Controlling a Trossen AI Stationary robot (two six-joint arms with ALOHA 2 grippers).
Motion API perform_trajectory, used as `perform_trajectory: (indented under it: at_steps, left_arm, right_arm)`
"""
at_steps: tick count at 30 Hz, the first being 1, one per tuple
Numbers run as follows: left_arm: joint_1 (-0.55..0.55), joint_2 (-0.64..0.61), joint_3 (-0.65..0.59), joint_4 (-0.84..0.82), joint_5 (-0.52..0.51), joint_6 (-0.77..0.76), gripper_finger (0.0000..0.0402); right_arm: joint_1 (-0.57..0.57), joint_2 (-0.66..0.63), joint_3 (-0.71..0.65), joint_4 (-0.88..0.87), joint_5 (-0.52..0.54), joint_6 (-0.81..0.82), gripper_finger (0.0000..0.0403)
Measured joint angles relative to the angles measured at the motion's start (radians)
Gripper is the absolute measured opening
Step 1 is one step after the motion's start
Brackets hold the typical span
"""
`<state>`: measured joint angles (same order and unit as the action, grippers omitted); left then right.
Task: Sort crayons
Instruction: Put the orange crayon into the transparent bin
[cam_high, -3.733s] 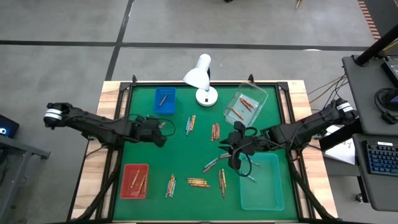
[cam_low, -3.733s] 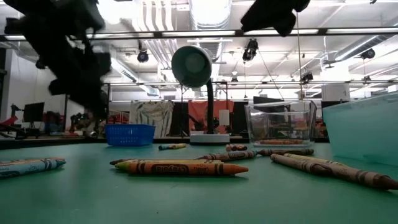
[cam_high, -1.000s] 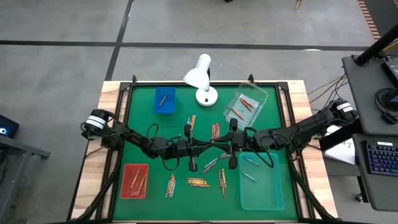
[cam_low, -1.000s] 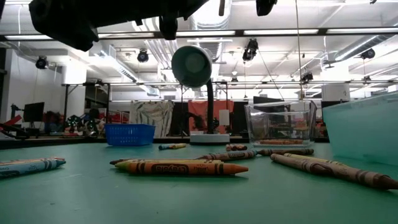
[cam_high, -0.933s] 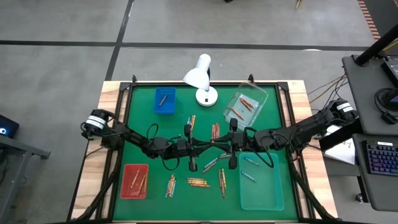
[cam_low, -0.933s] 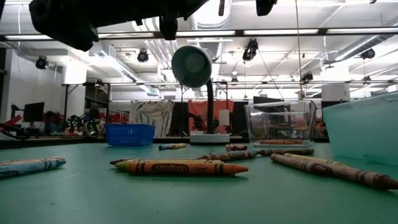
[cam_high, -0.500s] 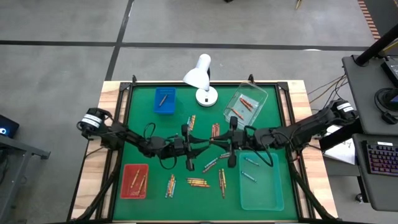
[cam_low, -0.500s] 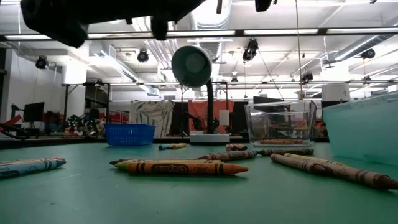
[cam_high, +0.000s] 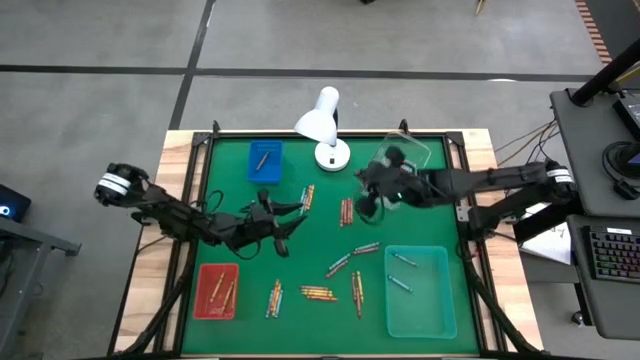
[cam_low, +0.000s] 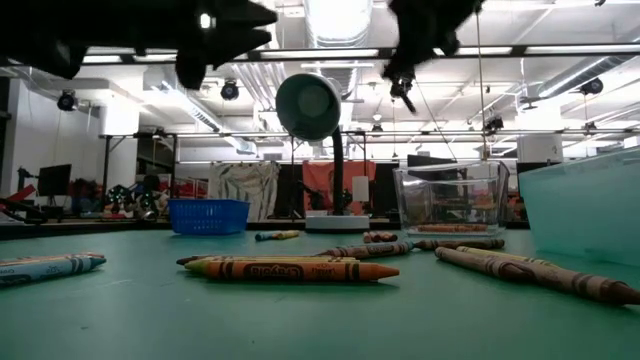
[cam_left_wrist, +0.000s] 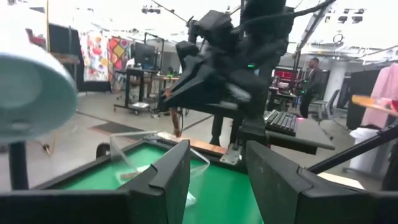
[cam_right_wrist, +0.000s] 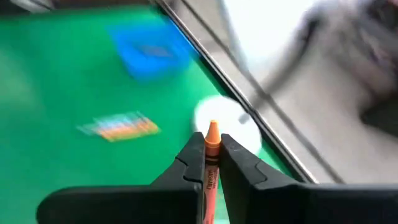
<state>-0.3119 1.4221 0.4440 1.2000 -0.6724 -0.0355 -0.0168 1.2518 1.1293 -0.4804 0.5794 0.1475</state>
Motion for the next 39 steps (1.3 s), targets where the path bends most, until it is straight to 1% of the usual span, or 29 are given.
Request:
perform_trajectory:
  at_steps: [4, 6, 12, 17, 24, 29, 32, 35, 39]
  left_arm:
    - [0.0, -0.05, -0.06, -0.006, 0.0, -0.056, 0.0139]
    - [0.0, -0.064, -0.081, -0.006, 0.0, -0.068, 0.0139]
    - [0.0, -0.067, -0.1, -0.005, 0.0, -0.088, 0.0139]
    - [0.0, -0.056, -0.099, -0.005, 0.0, -0.094, 0.0139]
    - [0.0, -0.055, -0.098, -0.005, 0.0, -0.094, 0.014]
    - [0.0, -0.055, -0.098, -0.005, 0.001, -0.094, 0.014]
    - [0.0, -0.055, -0.098, -0.005, 0.001, -0.094, 0.014]
    - [0.0, -0.055, -0.099, -0.005, 0.001, -0.094, 0.014]
    - [0.0, -0.055, -0.099, -0.005, 0.001, -0.094, 0.014]
  right_arm:
    - [-0.119, 0.008, 0.02, -0.228, -0.019, 0.096, 0.0018]
    - [-0.17, 0.008, 0.01, -0.274, -0.061, 0.127, 0.0018]
    - [-0.259, 0.017, -0.074, -0.267, -0.185, 0.15, 0.0018]
    - [-0.303, 0.041, -0.122, -0.265, -0.19, 0.155, 0.002]
    - [-0.425, 0.107, -0.124, -0.217, -0.199, 0.115, 0.0022]
    - [-0.505, 0.173, -0.123, -0.217, -0.327, 0.053, 0.0022]
    - [-0.526, 0.198, -0.122, -0.216, -0.348, 0.045, 0.0023]
    - [-0.534, 0.212, -0.122, -0.217, -0.348, 0.024, 0.0033]
    - [-0.537, 0.22, -0.122, -0.216, -0.343, 0.012, 0.0063]
